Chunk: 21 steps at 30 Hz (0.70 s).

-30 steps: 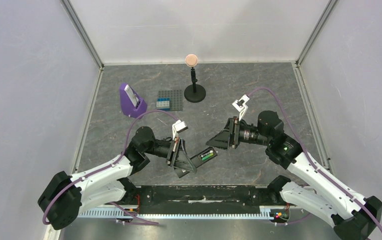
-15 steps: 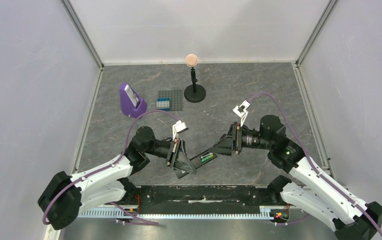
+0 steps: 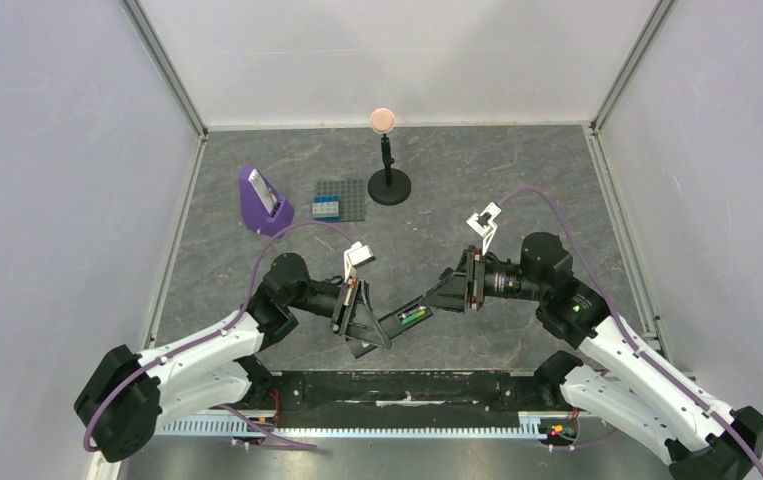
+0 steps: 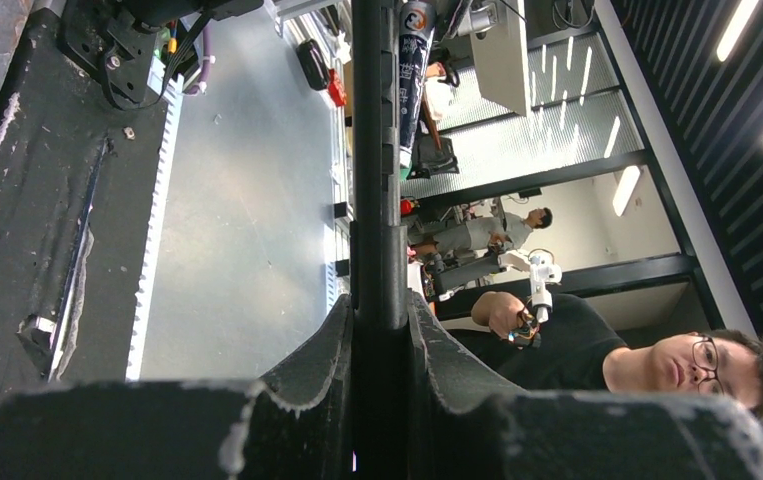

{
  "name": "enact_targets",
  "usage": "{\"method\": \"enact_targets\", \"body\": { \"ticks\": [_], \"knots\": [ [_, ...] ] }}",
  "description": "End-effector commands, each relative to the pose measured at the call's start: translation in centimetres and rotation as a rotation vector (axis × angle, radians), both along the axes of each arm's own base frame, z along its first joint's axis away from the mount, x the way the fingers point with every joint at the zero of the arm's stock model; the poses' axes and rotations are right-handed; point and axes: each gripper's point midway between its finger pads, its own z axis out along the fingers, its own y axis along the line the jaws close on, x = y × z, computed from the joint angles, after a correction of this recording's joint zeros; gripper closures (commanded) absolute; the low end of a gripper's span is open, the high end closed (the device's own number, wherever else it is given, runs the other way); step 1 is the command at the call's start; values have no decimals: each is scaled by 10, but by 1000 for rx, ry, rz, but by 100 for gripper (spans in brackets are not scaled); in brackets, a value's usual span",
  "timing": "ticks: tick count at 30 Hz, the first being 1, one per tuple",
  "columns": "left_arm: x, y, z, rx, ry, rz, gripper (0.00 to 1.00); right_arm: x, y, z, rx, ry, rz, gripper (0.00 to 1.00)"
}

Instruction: Load the batteries into the remote control

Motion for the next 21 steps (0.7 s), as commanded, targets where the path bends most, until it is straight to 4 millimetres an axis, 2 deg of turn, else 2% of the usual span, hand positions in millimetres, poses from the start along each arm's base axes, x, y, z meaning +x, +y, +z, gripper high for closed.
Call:
{"method": "enact_targets", "body": {
  "ticks": [1,15,21],
  "knots": [
    [-4,2,15,-60,-101,-32,98,0,1,5,28,-24,12,46],
    [-1,-1,16,-57,-99,-26,98,1,4,-13,29,-1,13,42],
    [3,-4,18,-63,-106,-20,98,7,7,-11,40,-10,-5,42]
  ]
}}
